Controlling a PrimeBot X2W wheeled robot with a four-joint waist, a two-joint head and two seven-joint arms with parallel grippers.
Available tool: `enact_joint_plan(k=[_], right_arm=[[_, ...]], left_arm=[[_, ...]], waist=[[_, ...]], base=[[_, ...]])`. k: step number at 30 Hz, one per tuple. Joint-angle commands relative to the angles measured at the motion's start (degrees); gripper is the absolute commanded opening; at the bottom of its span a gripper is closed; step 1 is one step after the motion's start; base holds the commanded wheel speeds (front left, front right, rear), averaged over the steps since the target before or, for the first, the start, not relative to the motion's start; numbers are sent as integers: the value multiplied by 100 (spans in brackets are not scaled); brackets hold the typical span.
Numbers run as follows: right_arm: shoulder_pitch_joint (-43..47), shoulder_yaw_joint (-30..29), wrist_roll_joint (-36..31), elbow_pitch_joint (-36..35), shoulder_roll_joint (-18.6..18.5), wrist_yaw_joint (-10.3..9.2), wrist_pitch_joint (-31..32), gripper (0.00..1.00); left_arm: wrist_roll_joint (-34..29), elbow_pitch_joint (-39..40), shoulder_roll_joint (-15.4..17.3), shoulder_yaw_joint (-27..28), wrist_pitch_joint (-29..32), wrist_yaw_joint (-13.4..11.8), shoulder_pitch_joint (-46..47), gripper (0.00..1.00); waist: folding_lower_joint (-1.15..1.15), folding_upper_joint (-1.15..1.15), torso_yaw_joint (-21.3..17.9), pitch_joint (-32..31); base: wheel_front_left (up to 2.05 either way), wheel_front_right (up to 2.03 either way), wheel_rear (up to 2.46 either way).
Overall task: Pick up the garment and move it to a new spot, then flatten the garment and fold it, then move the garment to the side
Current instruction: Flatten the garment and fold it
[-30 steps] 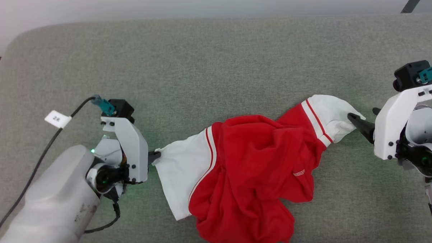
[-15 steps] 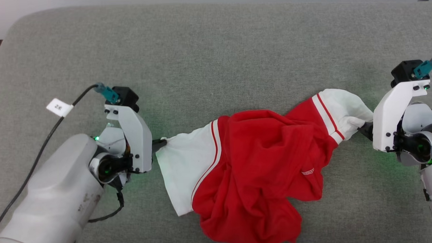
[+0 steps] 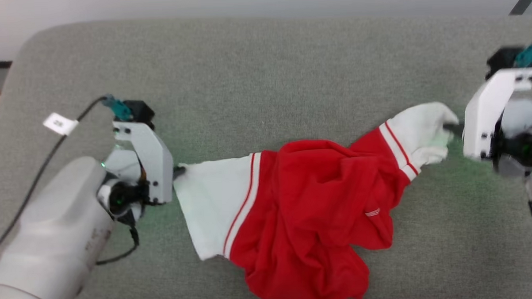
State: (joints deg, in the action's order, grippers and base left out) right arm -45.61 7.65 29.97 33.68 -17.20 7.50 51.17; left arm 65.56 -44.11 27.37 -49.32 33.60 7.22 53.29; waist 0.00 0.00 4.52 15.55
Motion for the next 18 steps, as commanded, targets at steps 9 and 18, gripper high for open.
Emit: enact_joint_plan(k=[9, 18], right_arm=[[-964, 396, -19, -243, -311, -3, -1018, 0], [-1911, 1045, -291, 212, -469, -3, -2827, 0]], left_arm=[[-263, -42, 210, 176, -267, -76, 893, 0], [-603, -253, 227, 349, -848, -148, 1893, 0]], waist=[[0, 0, -30, -695], [0, 0, 11, -1226]], base=[[0, 0, 0], [0, 0, 0]])
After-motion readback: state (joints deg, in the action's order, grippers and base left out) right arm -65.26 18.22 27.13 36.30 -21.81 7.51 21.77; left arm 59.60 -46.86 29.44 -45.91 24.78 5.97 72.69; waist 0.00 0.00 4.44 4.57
